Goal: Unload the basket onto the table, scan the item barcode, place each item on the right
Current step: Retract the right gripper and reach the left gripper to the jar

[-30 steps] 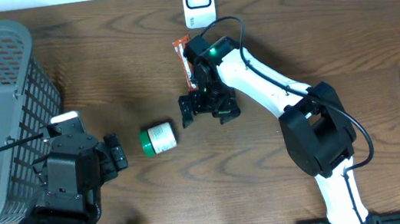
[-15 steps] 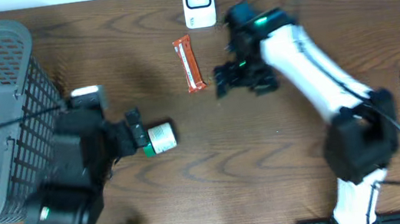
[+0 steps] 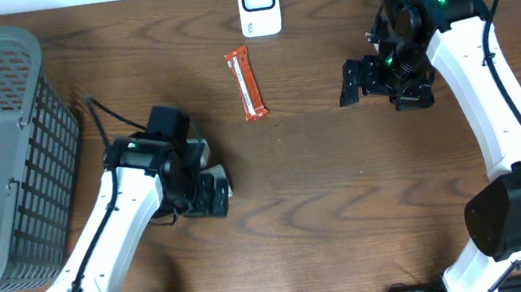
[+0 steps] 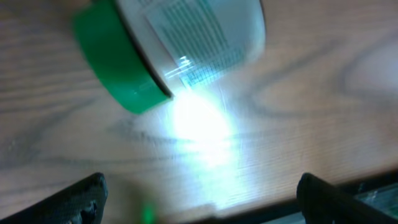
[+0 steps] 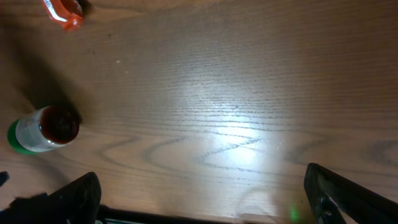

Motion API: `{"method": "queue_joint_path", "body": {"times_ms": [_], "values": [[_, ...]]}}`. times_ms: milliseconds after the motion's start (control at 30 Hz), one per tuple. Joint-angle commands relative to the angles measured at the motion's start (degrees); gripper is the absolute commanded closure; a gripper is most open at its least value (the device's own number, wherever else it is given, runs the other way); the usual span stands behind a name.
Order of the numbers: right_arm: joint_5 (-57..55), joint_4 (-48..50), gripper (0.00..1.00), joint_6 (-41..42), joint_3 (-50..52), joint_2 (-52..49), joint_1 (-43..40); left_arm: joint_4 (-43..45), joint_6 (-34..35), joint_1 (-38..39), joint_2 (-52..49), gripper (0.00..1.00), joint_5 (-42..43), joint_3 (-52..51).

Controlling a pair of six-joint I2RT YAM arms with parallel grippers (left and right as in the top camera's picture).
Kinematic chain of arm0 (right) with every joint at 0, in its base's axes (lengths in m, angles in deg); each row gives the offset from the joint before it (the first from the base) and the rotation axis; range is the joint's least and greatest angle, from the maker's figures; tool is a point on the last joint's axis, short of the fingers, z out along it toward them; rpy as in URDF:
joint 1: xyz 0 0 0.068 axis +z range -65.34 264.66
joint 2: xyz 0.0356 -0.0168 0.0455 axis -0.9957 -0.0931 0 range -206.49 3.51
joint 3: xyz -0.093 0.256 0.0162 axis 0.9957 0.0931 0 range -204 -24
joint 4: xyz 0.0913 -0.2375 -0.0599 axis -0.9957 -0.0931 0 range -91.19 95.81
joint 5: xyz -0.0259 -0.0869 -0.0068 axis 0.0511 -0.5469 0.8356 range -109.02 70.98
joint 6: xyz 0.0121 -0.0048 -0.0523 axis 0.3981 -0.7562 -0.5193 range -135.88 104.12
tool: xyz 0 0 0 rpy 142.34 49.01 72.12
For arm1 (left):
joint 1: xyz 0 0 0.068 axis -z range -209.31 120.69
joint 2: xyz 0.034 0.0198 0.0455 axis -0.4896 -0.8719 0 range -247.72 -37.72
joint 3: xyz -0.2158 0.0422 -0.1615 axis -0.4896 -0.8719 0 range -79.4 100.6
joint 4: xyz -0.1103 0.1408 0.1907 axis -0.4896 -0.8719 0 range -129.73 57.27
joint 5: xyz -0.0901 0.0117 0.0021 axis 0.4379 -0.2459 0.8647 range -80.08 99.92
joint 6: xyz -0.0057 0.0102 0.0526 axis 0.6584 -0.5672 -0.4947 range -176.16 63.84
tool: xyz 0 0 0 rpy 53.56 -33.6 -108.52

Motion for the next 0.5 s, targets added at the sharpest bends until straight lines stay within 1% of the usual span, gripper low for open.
{"method": "queue_joint_path", "body": {"times_ms": [0, 33, 100, 200, 233, 300, 400, 467], "values": [[0.1, 0.2, 0.01, -1.2, -0.2, -0.1, 0.1, 0.7, -16.5, -0.1, 0.3, 0.02, 3.4, 3.0], [0.3, 0.2, 0.01, -1.2, -0.2, -0.1, 0.2, 2.1, -19.8, -0.1, 0.3, 0.02, 3.4, 3.1], [0.2, 0.3, 0.01, -1.2, -0.2, -0.1, 0.6, 6.5, -22.8, 0.0, 0.3, 0.02, 3.4, 3.0], [0.2, 0.1, 0.01, -1.3, -0.2, -0.1, 0.8, 11.7, -32.0, 0.0, 0.2, 0.02, 3.0, 3.1], [0.2, -0.2, 0.01, -1.3, -0.2, -0.1, 0.8, 12.8, -34.2, 0.0, 0.2, 0.02, 1.7, 3.1], [0.2, -0.6, 0.01, -1.4, -0.2, -0.1, 0.8, 14.4, -36.8, 0.0, 0.2, 0.02, -1.0, 3.0], [0.2, -0.5, 0.01, -1.5, -0.2, -0.1, 0.8, 14.4, -38.7, -0.1, -0.3, 0.02, -0.8, 2.8], [0.3, -0.5, 0.01, -1.5, -0.2, -0.1, 0.8, 14.4, -41.6, -0.2, -1.4, 0.02, -0.9, 2.6]]}}
